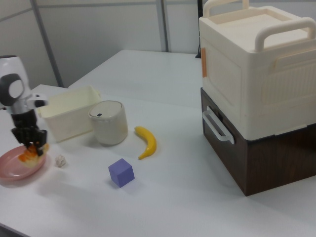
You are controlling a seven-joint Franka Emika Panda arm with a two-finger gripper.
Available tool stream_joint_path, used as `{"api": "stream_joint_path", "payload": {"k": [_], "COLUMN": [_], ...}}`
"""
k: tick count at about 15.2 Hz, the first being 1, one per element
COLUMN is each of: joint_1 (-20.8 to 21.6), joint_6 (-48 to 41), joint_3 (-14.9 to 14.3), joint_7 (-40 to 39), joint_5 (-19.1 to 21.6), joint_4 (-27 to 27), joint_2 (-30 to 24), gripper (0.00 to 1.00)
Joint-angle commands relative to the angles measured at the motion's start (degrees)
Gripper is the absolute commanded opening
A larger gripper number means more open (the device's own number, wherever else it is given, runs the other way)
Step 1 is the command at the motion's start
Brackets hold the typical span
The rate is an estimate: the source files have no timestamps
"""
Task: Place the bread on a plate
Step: 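Lift the bread roll and carry it over the pink plate, then lower the bread roll onto the plate and open the gripper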
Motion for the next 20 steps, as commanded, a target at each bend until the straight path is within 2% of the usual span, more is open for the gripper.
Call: {"api": "stream_joint_path", "payload": {"k": [1, 2, 4, 7, 8, 9, 14, 18, 20], "joint_1": [3.8, 4.3, 5.9, 7.1, 8.1, 8.4, 7.0, 0.3, -4.6], "joint_6": [-0.4, -0.4, -0.4, -0.4, -0.4, -0.5, -1.7, -7.5, -10.6], "joint_3": [-0.5, -0.5, -0.5, -0.5, -0.5, -0.5, -0.6, -0.7, -1.3], "joint_7": [6.0, 6.9, 7.7, 7.7, 7.8, 8.4, 11.3, 10.1, 5.4], "joint_5": [0.7, 0.7, 0.4, 0.4, 0.4, 0.5, -0.1, -2.0, -2.0], "joint_4": [6.7, 7.8, 9.2, 9.2, 9.2, 9.2, 10.0, 13.5, 17.4], "joint_2": [6.5, 7.9, 10.1, 10.3, 10.3, 10.2, 7.4, 3.8, 3.1], "gripper": [0.49, 0.56, 0.57, 0.62, 0.71, 1.00, 1.00, 1.00, 1.00]}}
